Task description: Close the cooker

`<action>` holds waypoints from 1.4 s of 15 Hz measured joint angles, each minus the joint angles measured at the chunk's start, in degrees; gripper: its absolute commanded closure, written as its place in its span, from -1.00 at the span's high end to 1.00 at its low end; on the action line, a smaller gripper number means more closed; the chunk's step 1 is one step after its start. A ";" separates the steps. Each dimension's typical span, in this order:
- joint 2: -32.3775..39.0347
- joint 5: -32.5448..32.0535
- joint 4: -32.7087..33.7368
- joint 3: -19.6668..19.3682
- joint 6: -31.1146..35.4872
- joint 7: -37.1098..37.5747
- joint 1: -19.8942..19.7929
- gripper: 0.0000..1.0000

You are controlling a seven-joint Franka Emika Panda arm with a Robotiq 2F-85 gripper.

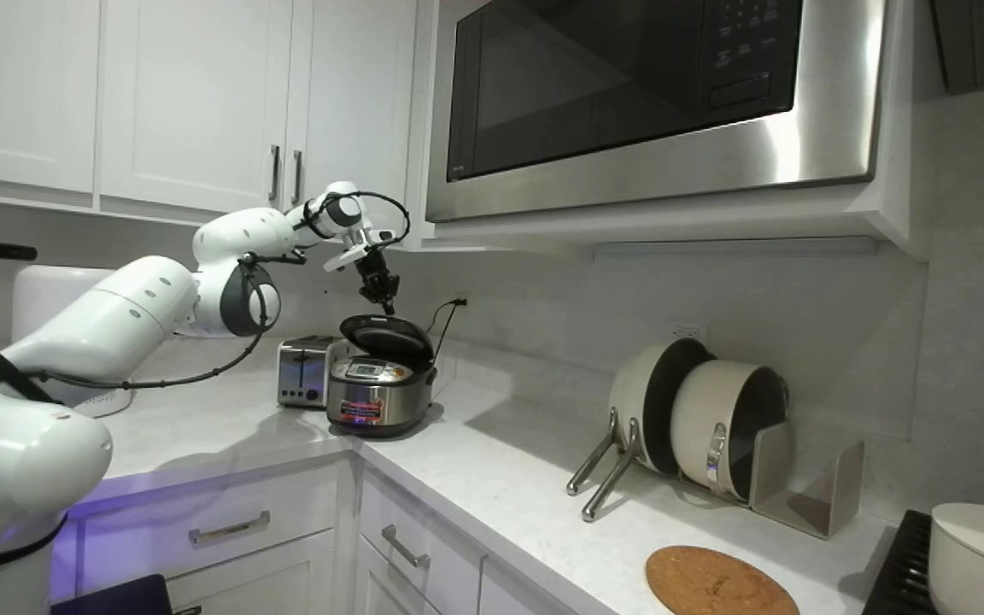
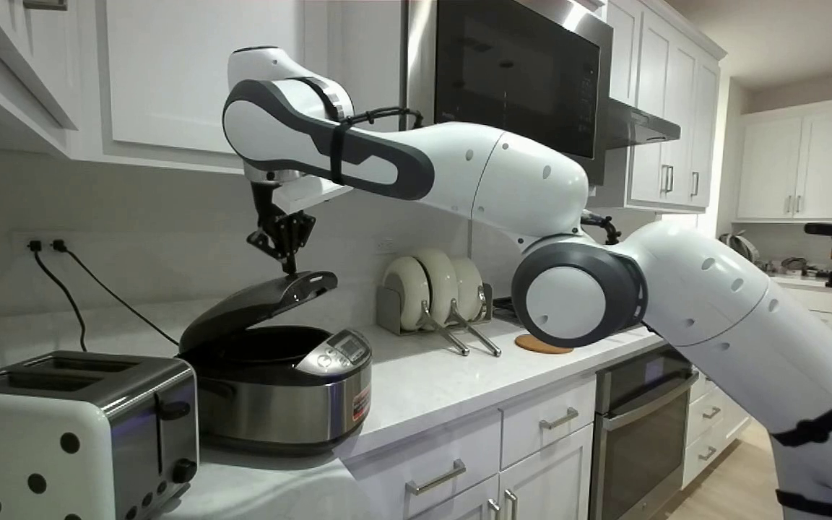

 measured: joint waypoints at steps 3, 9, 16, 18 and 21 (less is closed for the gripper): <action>0.23 0.82 0.00 0.17 -1.22 0.16 -0.44 -1.00; 1.03 2.87 0.00 1.27 -4.23 2.28 -1.88 -1.00; 2.63 5.91 0.00 2.75 -7.41 6.79 -3.88 -1.00; 3.09 6.79 0.00 3.10 -7.77 7.91 -4.35 -1.00; 3.56 7.24 0.03 3.48 -7.79 9.13 -4.46 -1.00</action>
